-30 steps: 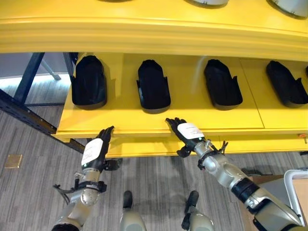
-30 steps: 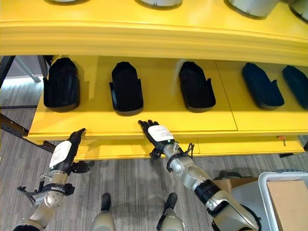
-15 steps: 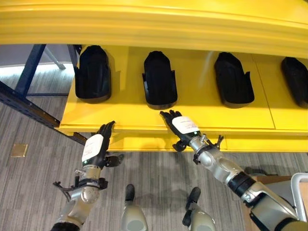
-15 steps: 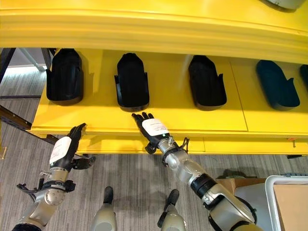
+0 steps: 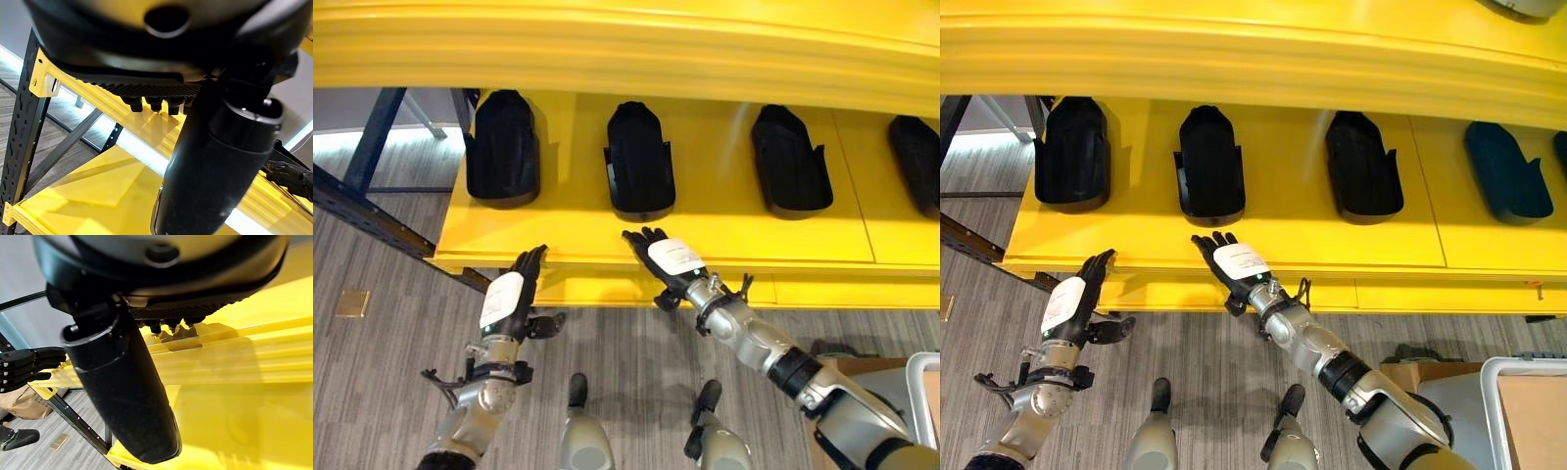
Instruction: Move parts from the plastic box to the shelf.
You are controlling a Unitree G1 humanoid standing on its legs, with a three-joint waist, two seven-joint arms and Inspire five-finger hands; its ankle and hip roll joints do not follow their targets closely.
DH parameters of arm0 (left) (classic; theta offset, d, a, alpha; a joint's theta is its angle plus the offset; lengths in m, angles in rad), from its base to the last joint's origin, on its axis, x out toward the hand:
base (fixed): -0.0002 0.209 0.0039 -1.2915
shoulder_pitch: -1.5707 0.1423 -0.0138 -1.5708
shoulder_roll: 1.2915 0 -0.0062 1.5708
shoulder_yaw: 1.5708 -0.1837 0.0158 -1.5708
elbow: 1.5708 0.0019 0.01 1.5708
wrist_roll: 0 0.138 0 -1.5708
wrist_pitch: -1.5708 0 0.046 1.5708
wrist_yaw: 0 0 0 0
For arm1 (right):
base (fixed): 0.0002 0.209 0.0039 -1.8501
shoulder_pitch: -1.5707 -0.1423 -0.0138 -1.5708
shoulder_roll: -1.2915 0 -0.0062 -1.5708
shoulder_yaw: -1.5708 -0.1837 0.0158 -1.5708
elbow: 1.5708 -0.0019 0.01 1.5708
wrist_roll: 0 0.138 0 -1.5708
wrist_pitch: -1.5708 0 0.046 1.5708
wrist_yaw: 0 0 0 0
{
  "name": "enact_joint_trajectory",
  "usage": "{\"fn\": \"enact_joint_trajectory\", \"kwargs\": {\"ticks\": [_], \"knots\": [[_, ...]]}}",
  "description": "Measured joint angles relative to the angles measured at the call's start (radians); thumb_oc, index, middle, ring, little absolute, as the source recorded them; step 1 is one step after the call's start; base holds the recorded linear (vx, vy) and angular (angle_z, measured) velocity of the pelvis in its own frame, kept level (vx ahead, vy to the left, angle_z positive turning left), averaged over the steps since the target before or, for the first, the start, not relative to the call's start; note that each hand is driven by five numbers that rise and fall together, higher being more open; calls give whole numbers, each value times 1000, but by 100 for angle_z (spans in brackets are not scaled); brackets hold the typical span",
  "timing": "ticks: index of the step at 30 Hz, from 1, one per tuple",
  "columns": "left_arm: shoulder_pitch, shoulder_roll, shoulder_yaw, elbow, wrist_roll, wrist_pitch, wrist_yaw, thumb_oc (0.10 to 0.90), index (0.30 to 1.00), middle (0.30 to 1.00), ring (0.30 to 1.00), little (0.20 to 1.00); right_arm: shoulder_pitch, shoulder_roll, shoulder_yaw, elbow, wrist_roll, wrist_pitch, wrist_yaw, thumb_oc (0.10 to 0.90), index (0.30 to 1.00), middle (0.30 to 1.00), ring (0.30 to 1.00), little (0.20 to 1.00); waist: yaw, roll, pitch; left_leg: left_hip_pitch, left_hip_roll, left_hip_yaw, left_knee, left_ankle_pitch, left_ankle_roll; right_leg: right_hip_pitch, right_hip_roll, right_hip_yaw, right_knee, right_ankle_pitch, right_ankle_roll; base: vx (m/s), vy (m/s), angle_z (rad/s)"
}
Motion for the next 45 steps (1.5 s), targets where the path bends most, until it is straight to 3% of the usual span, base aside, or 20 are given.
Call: {"fn": "enact_joint_trajectory", "kwargs": {"ticks": [16, 25, 45], "knots": [[-10, 0, -5, 1, 0, -1, 4, 900, 1000, 1000, 1000, 1000, -1, 2, -1, 8, 21, 0, -33, 900, 1000, 1000, 1000, 1000, 0, 8, 7, -30, -2, -18, 39, -20, 0, -3, -5, -11, 9, -7, 0, 0, 5, 2], [-24, 0, -5, -3, 0, -5, 23, 900, 1000, 1000, 1000, 1000, -24, -3, -5, 8, 20, 0, -64, 900, 1000, 1000, 1000, 1000, 4, 28, 32, -55, -7, -23, 56, -21, 1, -22, -11, -13, 20, -7, -1, 0, 1, 0], [-55, -2, -8, 1, 0, -7, 26, 900, 1000, 1000, 1000, 1000, -48, -3, -21, 8, 21, 22, -71, 900, 1000, 1000, 1000, 1000, 22, 30, 37, -90, -17, -45, 77, -24, 5, -42, -24, -26, 46, -16, -3, 0, 6, 2]]}}
